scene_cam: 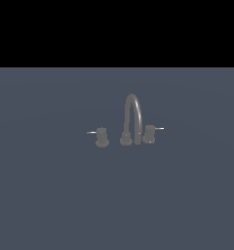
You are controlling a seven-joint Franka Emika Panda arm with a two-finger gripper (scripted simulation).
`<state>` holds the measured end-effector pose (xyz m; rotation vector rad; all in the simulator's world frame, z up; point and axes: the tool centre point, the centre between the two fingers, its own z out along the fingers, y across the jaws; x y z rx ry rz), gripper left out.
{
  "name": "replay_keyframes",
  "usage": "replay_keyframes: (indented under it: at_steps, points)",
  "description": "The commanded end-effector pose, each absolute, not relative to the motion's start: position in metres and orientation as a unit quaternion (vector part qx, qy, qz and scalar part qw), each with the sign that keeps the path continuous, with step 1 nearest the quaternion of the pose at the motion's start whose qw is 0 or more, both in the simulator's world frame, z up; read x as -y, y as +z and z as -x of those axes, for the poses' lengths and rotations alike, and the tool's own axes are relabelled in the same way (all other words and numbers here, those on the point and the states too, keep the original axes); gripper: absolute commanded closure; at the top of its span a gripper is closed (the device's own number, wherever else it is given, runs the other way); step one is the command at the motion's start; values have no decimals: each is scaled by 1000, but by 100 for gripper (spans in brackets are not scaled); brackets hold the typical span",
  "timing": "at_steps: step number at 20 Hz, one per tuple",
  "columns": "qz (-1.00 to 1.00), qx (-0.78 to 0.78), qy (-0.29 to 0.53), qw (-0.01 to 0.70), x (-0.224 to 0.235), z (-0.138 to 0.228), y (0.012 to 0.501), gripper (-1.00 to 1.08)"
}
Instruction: Turn on the faucet by rotating a designated handle.
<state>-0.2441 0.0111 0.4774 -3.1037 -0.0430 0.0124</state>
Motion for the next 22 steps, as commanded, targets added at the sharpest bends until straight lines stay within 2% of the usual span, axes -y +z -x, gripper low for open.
replay_keyframes:
  at_steps: [1,15,22]
  points:
    - [1000,14,4,19,-11,244,477,108]
    - [999,19,6,37,-7,238,474,108]
    - [999,-9,6,36,-4,221,469,108]
